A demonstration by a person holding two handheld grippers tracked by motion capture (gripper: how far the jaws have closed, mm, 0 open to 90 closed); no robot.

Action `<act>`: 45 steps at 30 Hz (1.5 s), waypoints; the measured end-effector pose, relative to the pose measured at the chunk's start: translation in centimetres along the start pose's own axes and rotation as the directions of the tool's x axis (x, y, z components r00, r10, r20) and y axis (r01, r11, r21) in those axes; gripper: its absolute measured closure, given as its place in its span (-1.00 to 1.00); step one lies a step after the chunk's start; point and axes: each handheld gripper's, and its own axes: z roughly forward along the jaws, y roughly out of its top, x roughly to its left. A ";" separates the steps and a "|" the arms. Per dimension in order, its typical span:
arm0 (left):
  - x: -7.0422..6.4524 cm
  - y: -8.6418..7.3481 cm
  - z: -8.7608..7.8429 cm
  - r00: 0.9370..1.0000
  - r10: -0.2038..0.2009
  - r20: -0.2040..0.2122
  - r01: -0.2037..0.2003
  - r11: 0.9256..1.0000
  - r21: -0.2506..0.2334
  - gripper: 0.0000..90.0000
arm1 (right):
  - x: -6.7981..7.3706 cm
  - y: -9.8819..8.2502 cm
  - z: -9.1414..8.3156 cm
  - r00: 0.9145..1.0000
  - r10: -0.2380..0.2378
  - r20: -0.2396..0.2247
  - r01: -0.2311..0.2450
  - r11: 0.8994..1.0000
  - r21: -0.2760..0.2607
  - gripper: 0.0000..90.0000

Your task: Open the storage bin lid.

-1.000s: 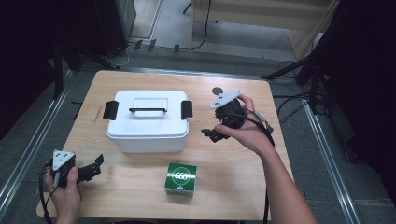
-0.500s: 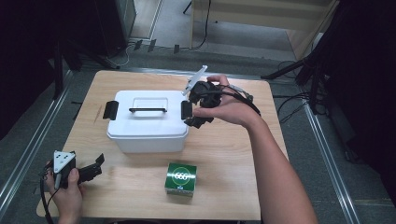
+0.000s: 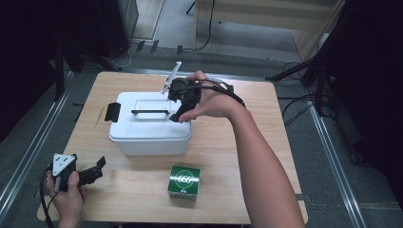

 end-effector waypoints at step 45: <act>0.7 0.2 0.4 0.998 -0.055 0.029 0.053 0.998 0.042 -1.00 | 0.5 6.6 3.0 0.976 -0.216 -0.024 0.218 0.973 0.080 0.90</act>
